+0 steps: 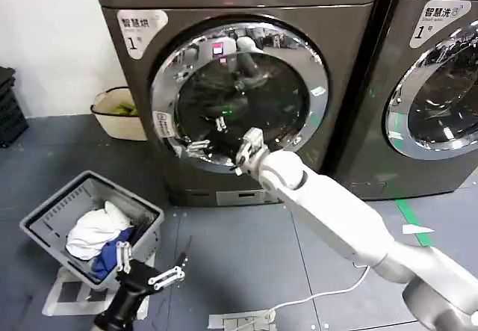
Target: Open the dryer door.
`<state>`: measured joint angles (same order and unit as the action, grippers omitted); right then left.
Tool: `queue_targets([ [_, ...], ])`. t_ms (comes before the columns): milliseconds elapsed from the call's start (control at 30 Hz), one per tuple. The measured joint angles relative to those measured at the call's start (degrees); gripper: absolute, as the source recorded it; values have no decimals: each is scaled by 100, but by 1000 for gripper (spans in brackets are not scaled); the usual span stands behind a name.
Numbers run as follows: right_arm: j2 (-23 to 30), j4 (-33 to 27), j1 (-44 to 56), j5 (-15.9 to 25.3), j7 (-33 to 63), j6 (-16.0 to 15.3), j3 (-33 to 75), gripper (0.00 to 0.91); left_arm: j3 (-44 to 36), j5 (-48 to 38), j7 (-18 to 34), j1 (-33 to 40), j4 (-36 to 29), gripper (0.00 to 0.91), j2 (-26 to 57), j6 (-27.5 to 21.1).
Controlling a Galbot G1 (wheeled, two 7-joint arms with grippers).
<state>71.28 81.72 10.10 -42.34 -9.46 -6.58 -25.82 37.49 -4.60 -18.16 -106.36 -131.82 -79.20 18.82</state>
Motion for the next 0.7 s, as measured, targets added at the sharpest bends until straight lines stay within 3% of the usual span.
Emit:
queue_targets([
  [700,691,-816,-226,246,-69,26,-145,907,8,-22,0,16,-12,907,-5,-1],
])
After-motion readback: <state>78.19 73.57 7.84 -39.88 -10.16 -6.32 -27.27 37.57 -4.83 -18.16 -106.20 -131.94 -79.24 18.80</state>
